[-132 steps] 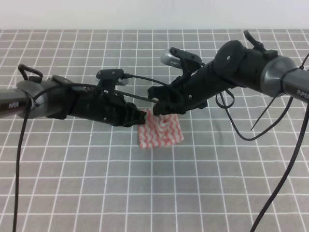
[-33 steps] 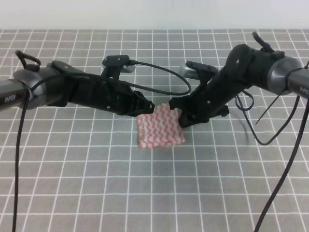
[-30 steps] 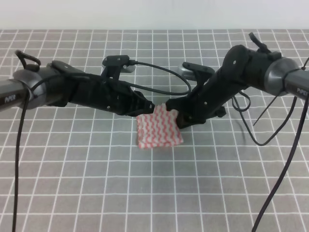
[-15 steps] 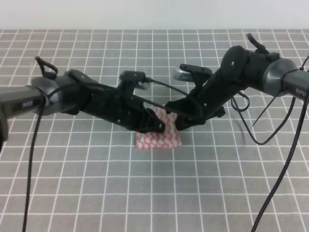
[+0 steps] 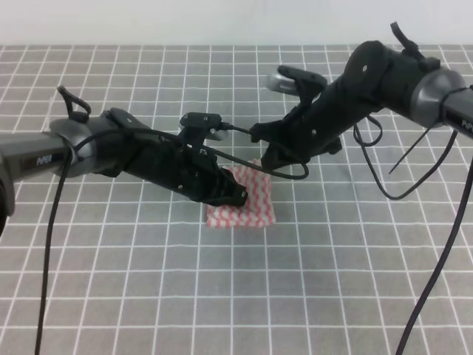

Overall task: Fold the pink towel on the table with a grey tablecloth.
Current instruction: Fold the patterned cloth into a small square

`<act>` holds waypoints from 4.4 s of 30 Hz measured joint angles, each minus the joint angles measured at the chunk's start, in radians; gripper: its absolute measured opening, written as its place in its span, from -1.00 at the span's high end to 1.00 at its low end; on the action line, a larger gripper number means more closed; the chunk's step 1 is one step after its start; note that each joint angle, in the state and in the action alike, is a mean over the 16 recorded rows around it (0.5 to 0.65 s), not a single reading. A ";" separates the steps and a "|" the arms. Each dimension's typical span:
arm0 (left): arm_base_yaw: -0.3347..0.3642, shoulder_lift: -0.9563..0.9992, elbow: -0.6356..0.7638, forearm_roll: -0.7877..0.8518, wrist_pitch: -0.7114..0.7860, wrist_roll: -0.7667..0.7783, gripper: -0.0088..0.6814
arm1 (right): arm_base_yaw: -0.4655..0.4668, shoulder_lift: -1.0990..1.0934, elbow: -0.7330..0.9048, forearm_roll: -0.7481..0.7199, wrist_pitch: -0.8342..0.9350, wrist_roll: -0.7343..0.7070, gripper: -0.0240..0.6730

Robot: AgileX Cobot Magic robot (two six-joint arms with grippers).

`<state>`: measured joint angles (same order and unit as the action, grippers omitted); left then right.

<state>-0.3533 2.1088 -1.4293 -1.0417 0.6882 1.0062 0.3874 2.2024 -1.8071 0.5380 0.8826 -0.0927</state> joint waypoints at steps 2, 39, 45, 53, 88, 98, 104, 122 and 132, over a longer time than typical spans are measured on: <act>0.001 -0.007 0.000 -0.001 -0.005 -0.002 0.98 | 0.000 0.003 -0.011 0.014 -0.003 0.000 0.93; 0.028 -0.068 0.000 0.127 -0.093 -0.110 0.98 | -0.010 0.079 -0.028 0.151 -0.021 -0.078 0.94; 0.030 -0.089 0.000 0.134 0.003 -0.124 0.98 | -0.013 0.052 -0.028 0.147 0.048 -0.089 0.94; 0.030 -0.061 0.000 0.174 0.108 -0.166 0.98 | -0.012 0.031 -0.028 0.130 0.148 -0.100 0.94; 0.034 -0.324 0.128 0.225 -0.090 -0.193 0.98 | -0.031 -0.103 0.016 -0.098 0.244 -0.054 0.94; 0.034 -0.627 0.406 0.126 -0.332 -0.117 0.98 | -0.042 -0.313 0.229 -0.117 0.102 -0.060 0.94; 0.034 -0.859 0.590 0.049 -0.446 -0.061 0.98 | -0.041 -0.497 0.413 -0.081 -0.069 -0.077 0.94; 0.034 -1.684 1.059 0.001 -0.499 0.037 0.98 | -0.041 -1.194 0.998 0.019 -0.461 -0.238 0.94; 0.034 -2.012 1.260 -0.005 -0.516 0.050 0.98 | -0.041 -1.600 1.340 0.049 -0.655 -0.284 0.94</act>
<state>-0.3196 0.0964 -0.1691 -1.0472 0.1726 1.0564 0.3461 0.6021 -0.4666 0.5875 0.2272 -0.3769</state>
